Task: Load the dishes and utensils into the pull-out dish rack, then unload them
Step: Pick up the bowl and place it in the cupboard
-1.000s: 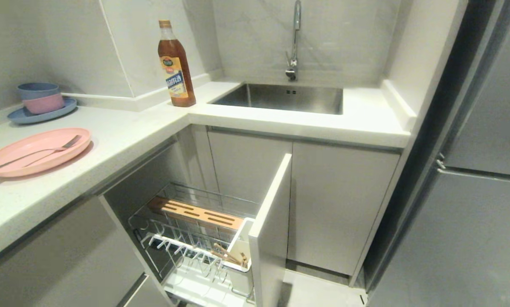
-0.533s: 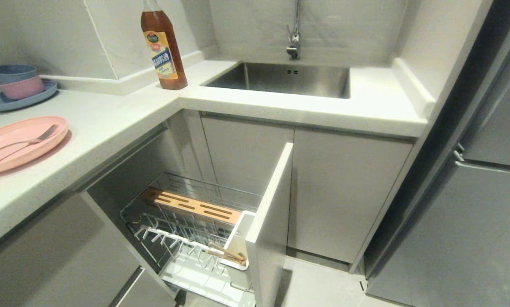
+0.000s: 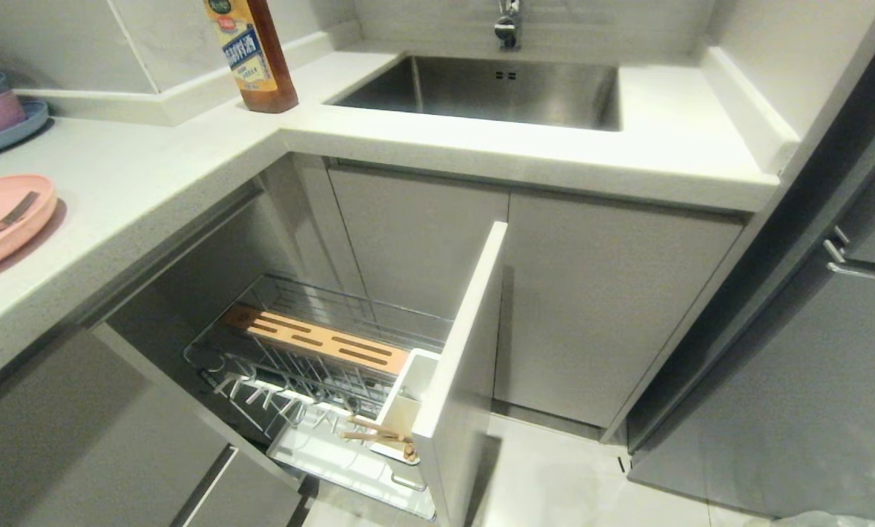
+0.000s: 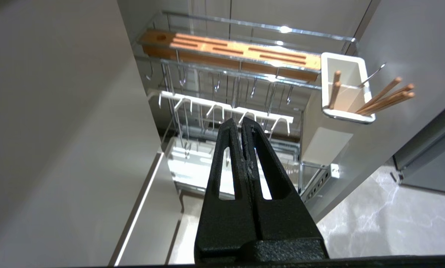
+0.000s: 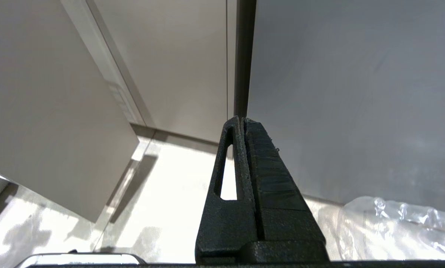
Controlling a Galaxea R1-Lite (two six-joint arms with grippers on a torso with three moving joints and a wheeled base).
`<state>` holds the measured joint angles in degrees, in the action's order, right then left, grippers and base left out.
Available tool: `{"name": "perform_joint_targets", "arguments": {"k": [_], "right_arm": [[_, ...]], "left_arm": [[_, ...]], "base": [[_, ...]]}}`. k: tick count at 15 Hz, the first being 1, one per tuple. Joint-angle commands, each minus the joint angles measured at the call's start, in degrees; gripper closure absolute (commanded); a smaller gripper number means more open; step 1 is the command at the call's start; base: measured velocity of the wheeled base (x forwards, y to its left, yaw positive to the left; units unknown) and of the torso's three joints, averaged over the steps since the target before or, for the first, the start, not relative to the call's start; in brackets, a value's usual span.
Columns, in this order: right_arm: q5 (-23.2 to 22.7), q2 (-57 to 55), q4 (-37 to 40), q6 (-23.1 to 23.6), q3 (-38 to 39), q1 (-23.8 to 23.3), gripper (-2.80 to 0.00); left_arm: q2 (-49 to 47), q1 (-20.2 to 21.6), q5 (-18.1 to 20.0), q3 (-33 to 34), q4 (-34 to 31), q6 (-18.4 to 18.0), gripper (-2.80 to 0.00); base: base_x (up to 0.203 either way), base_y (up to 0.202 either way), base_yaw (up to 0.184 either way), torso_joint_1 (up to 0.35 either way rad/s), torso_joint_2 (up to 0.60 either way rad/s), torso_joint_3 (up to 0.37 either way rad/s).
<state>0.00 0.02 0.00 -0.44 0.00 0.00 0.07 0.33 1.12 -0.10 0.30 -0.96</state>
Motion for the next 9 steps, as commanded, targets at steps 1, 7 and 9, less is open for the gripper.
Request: {"name": "perform_joint_targets", "arguments": {"k": [1,7,9], "right_arm": [[0.0,0.0,0.0,0.0,0.0,0.0,0.0],[0.0,0.0,0.0,0.0,0.0,0.0,0.0],[0.0,0.0,0.0,0.0,0.0,0.0,0.0]], "left_arm": [[0.1,0.0,0.0,0.0,0.0,0.0,0.0],[0.1,0.0,-0.2,0.0,0.0,0.2,0.0],[0.1,0.0,0.0,0.0,-0.1,-0.1,0.0]], "base": [[0.0,0.0,0.0,0.002,0.0,-0.193],[0.0,0.0,0.0,0.005,0.0,-0.177],[0.0,0.0,0.0,0.001,0.0,-0.04]]}}
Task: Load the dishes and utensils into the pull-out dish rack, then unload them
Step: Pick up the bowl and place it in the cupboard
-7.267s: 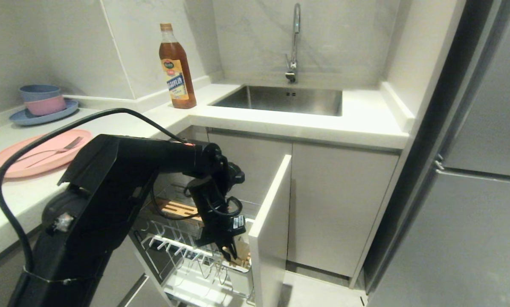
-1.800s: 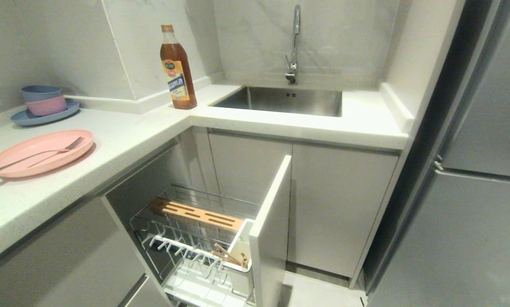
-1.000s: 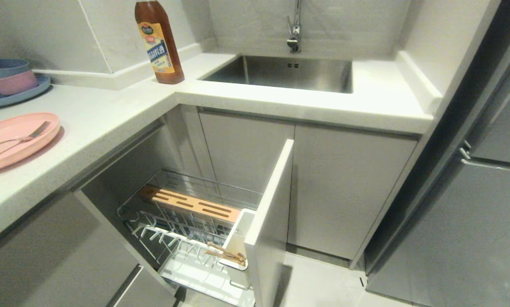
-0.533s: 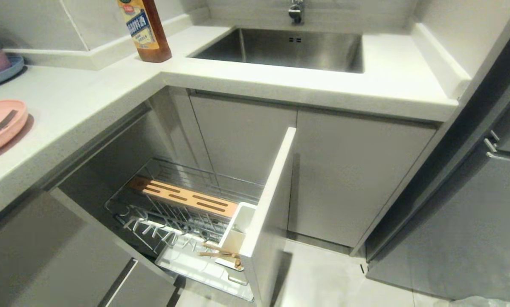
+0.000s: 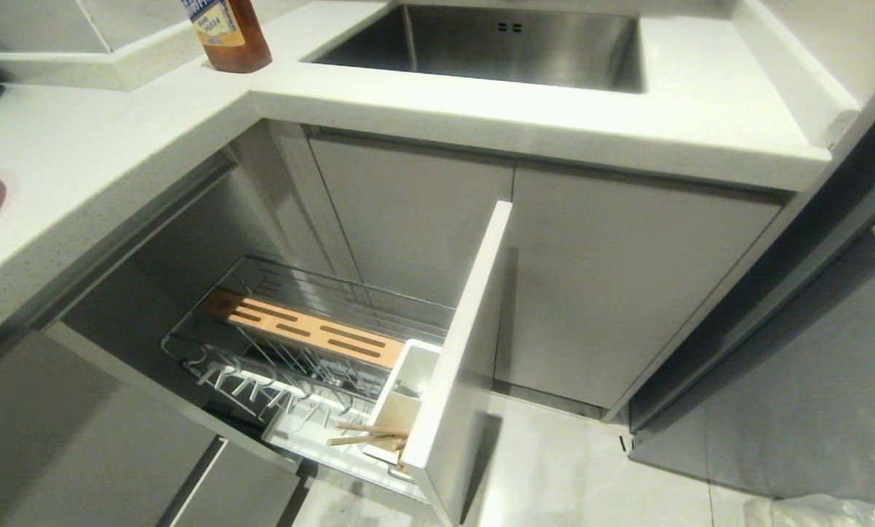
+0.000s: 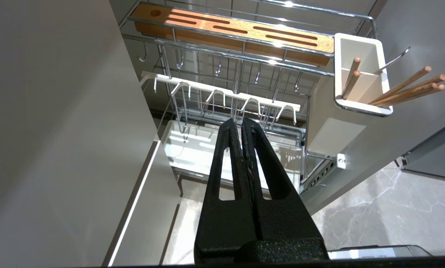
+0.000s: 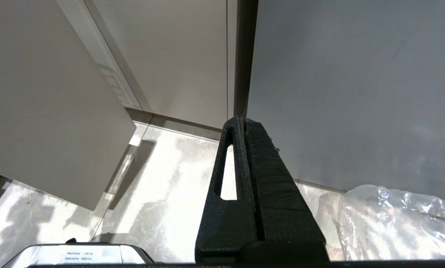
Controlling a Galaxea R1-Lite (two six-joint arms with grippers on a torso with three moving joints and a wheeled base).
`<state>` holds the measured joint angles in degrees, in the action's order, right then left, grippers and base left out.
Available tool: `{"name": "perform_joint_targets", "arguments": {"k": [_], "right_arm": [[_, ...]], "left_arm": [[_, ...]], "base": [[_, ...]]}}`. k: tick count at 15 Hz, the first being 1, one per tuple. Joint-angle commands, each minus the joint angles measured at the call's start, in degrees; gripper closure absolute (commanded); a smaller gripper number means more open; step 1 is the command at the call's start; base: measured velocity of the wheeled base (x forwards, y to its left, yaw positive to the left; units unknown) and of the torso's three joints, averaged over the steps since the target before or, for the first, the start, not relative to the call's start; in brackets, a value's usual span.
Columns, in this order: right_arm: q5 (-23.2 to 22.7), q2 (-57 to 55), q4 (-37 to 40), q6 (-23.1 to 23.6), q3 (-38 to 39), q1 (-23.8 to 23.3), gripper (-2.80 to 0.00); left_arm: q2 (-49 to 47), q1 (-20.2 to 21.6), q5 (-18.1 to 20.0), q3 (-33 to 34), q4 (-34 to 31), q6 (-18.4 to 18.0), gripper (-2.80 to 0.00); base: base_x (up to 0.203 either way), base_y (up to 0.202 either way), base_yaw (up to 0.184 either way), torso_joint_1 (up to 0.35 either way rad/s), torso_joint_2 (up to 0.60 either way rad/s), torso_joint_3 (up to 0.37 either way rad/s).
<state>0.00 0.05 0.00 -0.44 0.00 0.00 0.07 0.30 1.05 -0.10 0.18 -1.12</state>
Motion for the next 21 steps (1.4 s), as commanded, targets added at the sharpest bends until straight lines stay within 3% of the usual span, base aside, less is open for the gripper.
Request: {"name": "perform_joint_targets", "arguments": {"k": [1,4,7,9,11,15,17,20,21], "right_arm": [[0.0,0.0,0.0,0.0,0.0,0.0,0.0],[0.0,0.0,0.0,0.0,0.0,0.0,0.0],[0.0,0.0,0.0,0.0,0.0,0.0,0.0],[0.0,0.0,0.0,0.0,0.0,0.0,0.0],[0.0,0.0,0.0,0.0,0.0,0.0,0.0],[0.0,0.0,0.0,0.0,0.0,0.0,0.0],[0.0,0.0,0.0,0.0,0.0,0.0,0.0],[0.0,0.0,0.0,0.0,0.0,0.0,0.0],[0.0,0.0,0.0,0.0,0.0,0.0,0.0]], "left_arm": [[0.1,0.0,-0.2,0.0,0.6,-0.6,0.0],[-0.1,0.0,-0.8,-9.4,0.5,-1.8,0.0],[-5.0,-0.1,-1.0,-27.3,-1.9,-2.6,0.0],[-13.0,0.3,-2.5,-38.1,-3.7,-5.1,0.0],[-21.7,0.8,-6.0,-47.6,-4.7,-7.9,0.0],[-40.4,3.7,-14.9,-66.1,-5.9,-8.6,0.0],[-48.1,7.7,-19.1,-74.0,-10.1,-5.1,0.0],[-58.0,17.9,-21.0,-86.7,-30.7,6.2,0.0],[-60.7,21.7,-20.8,-89.2,-34.9,8.8,0.0]], "base": [[0.0,0.0,0.0,0.0,0.0,0.0],[0.0,0.0,0.0,0.0,0.0,0.0],[0.0,0.0,0.0,0.0,0.0,0.0],[0.0,0.0,0.0,0.0,0.0,0.0],[0.0,0.0,0.0,0.0,0.0,0.0],[0.0,0.0,0.0,0.0,0.0,0.0],[0.0,0.0,0.0,0.0,0.0,0.0],[0.0,0.0,0.0,0.0,0.0,0.0],[0.0,0.0,0.0,0.0,0.0,0.0]]}}
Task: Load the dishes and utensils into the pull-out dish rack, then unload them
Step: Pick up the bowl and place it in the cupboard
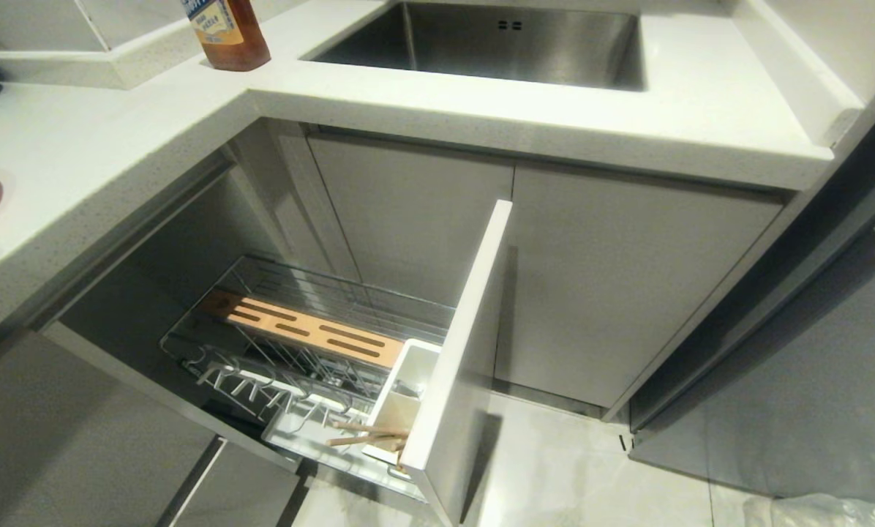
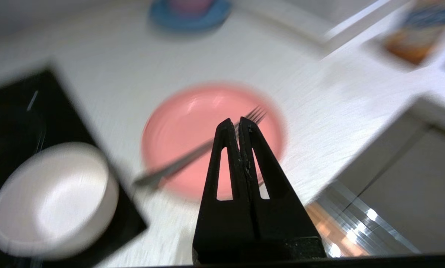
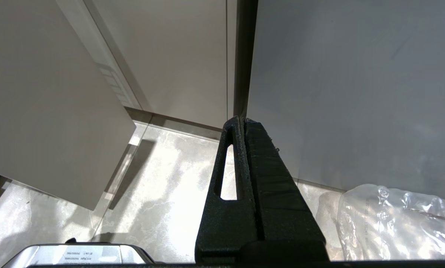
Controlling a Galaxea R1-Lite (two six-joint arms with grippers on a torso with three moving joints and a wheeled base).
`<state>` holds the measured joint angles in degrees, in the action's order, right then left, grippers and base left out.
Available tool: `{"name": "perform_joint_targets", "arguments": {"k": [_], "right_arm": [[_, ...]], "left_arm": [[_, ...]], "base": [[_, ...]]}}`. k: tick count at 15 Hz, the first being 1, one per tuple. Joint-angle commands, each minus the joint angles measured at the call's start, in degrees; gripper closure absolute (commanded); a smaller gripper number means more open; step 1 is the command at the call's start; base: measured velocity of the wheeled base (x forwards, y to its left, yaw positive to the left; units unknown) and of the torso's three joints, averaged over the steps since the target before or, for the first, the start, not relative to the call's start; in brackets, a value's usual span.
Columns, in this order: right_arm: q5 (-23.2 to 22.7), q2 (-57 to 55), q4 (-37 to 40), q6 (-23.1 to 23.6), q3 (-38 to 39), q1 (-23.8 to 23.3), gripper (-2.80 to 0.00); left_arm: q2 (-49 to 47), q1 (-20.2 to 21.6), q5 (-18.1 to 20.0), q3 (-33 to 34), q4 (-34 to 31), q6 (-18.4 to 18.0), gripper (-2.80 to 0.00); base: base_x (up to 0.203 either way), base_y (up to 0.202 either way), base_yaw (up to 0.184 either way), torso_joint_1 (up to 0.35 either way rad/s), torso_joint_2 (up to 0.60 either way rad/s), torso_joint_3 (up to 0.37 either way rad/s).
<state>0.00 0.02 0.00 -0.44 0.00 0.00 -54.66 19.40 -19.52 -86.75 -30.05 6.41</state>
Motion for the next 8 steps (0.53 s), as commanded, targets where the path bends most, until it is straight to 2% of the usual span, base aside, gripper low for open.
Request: {"name": "perform_joint_targets", "arguments": {"k": [1,4,8], "right_arm": [[0.0,0.0,0.0,0.0,0.0,0.0,0.0],[0.0,0.0,0.0,0.0,0.0,0.0,0.0],[0.0,0.0,0.0,0.0,0.0,0.0,0.0]], "left_arm": [[-8.2,6.1,0.1,-4.3,-7.1,3.1,0.0],[-12.8,15.5,2.1,-6.6,-10.6,7.2,0.0],[-15.2,25.6,5.9,-7.6,-11.7,7.7,0.0]], "base": [[0.0,0.0,0.0,0.0,0.0,0.0],[0.0,0.0,0.0,0.0,0.0,0.0],[0.0,0.0,0.0,0.0,0.0,0.0]]}}
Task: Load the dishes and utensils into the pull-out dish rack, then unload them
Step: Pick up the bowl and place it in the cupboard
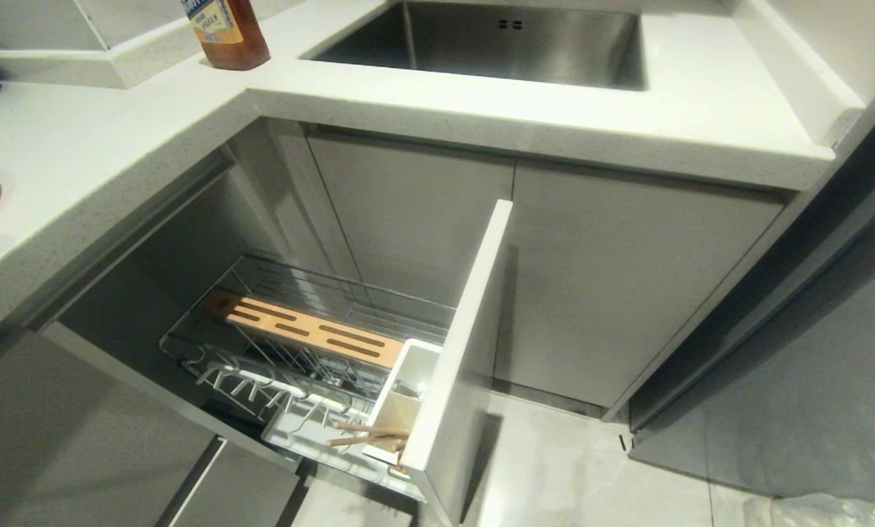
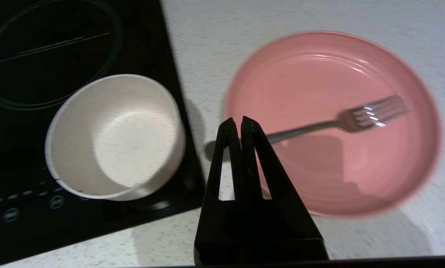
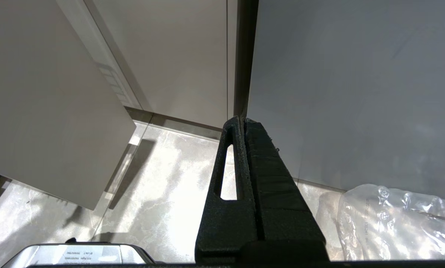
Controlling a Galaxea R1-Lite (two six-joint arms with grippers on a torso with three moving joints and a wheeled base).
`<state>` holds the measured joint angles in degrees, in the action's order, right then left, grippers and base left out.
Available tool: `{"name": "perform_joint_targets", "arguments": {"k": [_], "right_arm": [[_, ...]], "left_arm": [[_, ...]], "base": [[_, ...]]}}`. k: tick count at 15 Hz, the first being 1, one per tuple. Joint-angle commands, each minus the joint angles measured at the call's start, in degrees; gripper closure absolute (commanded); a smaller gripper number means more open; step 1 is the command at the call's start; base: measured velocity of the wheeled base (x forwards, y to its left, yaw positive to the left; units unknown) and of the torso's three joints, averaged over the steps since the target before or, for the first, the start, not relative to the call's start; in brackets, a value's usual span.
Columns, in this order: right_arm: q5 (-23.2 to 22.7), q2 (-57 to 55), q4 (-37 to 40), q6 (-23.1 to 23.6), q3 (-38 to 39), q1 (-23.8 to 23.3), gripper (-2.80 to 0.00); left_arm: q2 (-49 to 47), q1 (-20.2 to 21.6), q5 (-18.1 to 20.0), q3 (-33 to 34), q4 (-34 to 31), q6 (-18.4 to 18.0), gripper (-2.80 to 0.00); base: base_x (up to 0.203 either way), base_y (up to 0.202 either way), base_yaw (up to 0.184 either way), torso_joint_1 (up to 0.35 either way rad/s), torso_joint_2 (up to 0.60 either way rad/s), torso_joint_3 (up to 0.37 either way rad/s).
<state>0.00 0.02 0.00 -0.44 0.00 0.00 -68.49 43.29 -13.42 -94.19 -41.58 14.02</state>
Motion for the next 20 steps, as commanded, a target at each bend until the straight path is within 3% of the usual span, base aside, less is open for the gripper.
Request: {"name": "perform_joint_targets", "arguments": {"k": [1,2,3,9,11,13,20], "right_arm": [[0.0,0.0,0.0,0.0,0.0,0.0,0.0],[0.0,0.0,0.0,0.0,0.0,0.0,0.0],[0.0,0.0,0.0,0.0,0.0,0.0,0.0],[0.0,0.0,0.0,0.0,0.0,0.0,0.0],[0.0,0.0,0.0,0.0,0.0,0.0,0.0],[0.0,0.0,0.0,0.0,0.0,0.0,0.0],[0.0,0.0,0.0,0.0,0.0,0.0,0.0]], "left_arm": [[-1.8,4.3,0.7,-0.3,-0.2,0.1,0.0],[-2.3,6.4,1.5,-0.4,-0.2,0.1,0.0],[-2.7,8.0,1.9,-0.4,-0.3,0.1,-2.8],[-4.8,14.8,3.7,1.2,-0.3,0.2,-2.8],[-5.7,15.9,7.6,1.9,-0.3,0.4,-2.8],[-7.4,17.9,11.8,1.8,-0.3,3.0,-2.8],[-11.8,19.6,16.1,2.6,-0.1,5.0,-2.8]], "base": [[0.0,0.0,0.0,0.0,0.0,0.0],[0.0,0.0,0.0,0.0,0.0,0.0],[0.0,0.0,0.0,0.0,0.0,0.0],[0.0,0.0,0.0,0.0,0.0,0.0],[0.0,0.0,0.0,0.0,0.0,0.0],[0.0,0.0,0.0,0.0,0.0,0.0],[0.0,0.0,0.0,0.0,0.0,0.0]]}}
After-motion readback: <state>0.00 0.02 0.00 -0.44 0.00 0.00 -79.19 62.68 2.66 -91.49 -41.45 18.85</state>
